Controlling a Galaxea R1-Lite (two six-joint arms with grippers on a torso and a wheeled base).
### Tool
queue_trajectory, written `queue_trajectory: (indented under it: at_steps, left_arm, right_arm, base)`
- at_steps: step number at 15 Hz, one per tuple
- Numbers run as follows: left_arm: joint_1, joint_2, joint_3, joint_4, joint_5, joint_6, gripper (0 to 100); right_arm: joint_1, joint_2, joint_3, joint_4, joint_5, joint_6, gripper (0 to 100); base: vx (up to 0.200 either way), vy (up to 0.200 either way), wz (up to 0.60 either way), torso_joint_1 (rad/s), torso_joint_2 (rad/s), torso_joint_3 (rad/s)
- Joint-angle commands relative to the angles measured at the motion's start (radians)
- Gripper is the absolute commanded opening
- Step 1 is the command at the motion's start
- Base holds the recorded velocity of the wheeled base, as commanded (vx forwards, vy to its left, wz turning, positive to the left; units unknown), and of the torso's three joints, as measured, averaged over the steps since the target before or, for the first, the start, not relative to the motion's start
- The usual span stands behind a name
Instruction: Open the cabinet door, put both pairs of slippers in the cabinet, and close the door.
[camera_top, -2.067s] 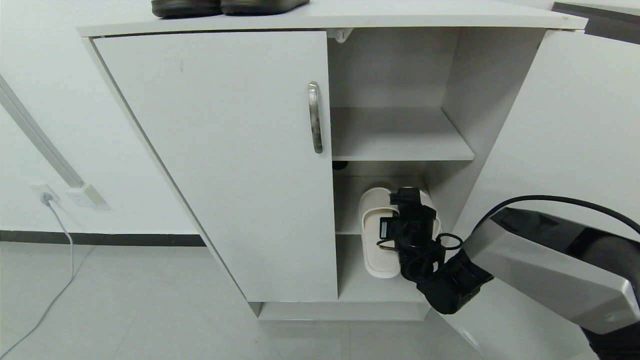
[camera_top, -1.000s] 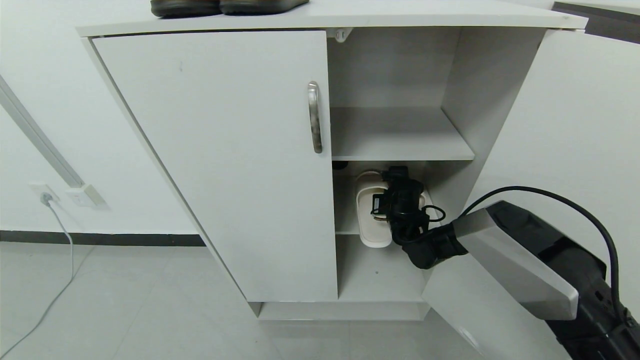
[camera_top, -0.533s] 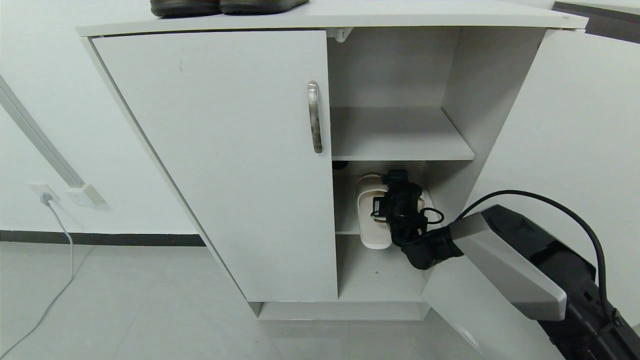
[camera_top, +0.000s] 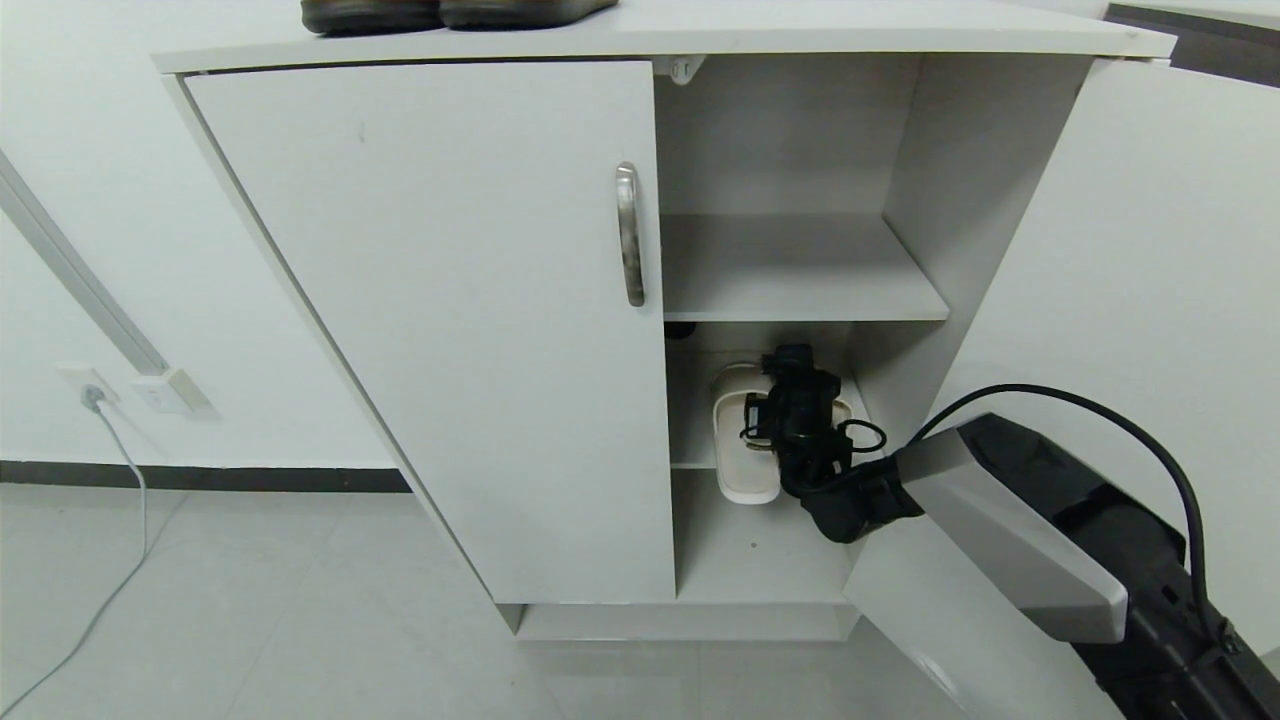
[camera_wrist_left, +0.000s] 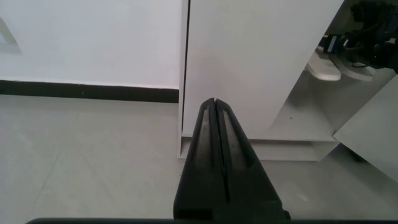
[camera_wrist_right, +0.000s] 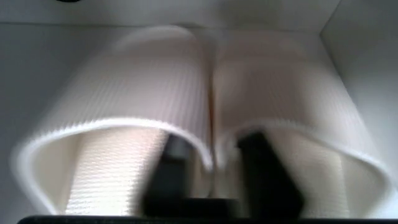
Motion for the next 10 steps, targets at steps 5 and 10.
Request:
queue_trajectory:
  at_steps: [5,10]
  left_arm:
    - [0.000,0.002,0.000,0.000,-0.001,0.001,0]
    - [0.000,0.002,0.000,0.000,-0.001,0.001,0]
  right_arm:
    - [0.047,-0.172,0.263,-0.068,-0.002,-0.001,100]
    - [0.140,-0.421,0.708,-0.238,-0.008,-0.002,100]
  base:
    - [0.000,0.000,0.00,0.000,0.00,0.000]
    - [0.000,0.000,0.00,0.000,0.00,0.000]
